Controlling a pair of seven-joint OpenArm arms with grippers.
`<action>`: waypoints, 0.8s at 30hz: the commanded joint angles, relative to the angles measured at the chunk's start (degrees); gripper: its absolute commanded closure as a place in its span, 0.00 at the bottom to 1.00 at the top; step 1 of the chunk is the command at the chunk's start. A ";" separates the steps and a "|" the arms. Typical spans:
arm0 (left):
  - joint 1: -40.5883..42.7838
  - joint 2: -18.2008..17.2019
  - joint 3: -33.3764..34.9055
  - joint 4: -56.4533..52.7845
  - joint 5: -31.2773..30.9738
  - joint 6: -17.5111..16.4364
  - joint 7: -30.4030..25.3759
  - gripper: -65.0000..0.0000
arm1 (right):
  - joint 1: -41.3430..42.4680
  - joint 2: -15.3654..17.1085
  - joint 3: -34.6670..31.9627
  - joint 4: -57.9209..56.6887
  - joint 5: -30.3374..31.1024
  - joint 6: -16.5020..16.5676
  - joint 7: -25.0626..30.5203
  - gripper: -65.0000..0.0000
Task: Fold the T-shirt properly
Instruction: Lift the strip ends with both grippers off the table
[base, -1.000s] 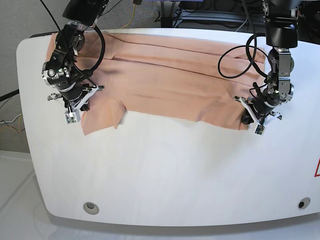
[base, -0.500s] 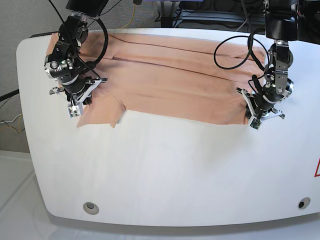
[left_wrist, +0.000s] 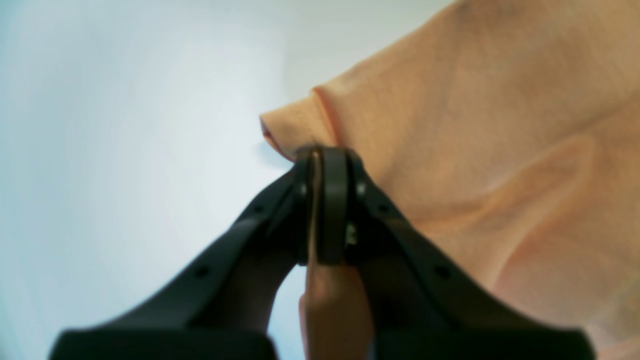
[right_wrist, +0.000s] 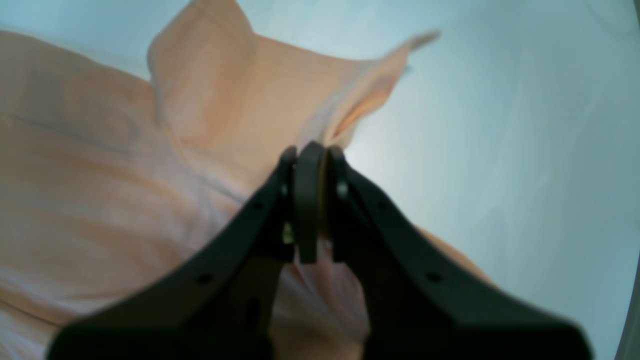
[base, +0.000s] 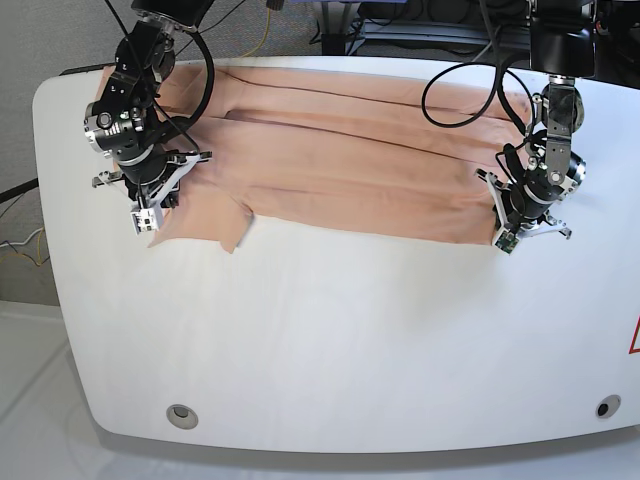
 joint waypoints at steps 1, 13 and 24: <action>-1.20 -0.98 -0.12 1.24 0.29 0.40 -0.94 0.97 | 0.61 0.54 0.08 1.57 0.53 1.77 -0.21 1.00; -1.90 -0.98 -0.03 1.33 4.60 0.13 -1.11 0.97 | 0.26 0.54 0.17 4.03 0.44 7.57 -2.85 1.00; -3.57 -1.77 0.14 1.33 4.86 0.13 -1.20 0.97 | 0.26 0.54 0.17 4.47 0.44 7.88 -6.63 1.00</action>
